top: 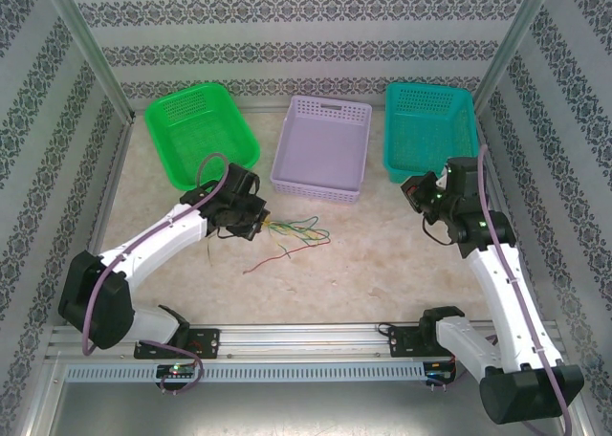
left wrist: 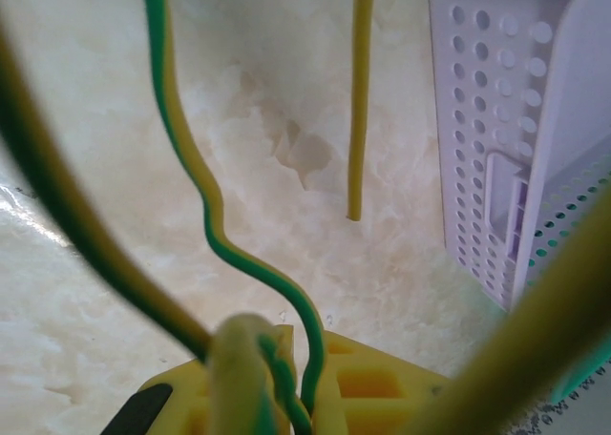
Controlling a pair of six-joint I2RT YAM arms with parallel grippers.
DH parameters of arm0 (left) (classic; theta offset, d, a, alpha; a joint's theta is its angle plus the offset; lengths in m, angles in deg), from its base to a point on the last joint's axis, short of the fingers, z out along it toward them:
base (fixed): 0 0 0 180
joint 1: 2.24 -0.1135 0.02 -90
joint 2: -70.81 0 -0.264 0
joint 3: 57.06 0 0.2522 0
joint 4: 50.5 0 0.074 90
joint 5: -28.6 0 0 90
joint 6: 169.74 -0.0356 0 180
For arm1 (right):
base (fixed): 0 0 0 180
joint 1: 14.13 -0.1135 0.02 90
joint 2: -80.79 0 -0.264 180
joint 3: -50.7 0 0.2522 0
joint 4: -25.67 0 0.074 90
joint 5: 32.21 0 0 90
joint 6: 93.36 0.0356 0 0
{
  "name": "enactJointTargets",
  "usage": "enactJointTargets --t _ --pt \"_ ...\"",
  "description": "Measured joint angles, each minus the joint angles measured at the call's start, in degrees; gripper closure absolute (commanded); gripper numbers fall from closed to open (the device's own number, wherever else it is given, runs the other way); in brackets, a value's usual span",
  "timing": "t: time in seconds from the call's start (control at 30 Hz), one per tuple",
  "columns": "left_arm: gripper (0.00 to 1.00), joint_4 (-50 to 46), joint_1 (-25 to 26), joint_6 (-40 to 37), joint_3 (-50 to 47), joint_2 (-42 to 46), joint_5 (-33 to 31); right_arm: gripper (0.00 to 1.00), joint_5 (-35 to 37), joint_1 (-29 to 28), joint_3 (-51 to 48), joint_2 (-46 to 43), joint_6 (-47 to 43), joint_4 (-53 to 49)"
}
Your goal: Untangle the cables
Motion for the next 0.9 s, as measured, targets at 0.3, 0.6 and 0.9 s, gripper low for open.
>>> enactJointTargets --t 0.3,0.6,0.9 --pt "1.0 5.68 0.0 0.0 -0.57 -1.6 0.7 0.53 -9.68 -10.95 -13.18 3.67 14.64 6.71" --pt "1.0 10.29 0.0 0.5 -0.57 -3.58 3.28 0.61 -10.4 -21.64 -17.27 8.13 33.31 22.27" --pt "1.0 11.98 0.0 1.44 -0.52 -3.61 4.02 0.61 -7.65 -23.28 -21.33 7.8 40.63 27.19"
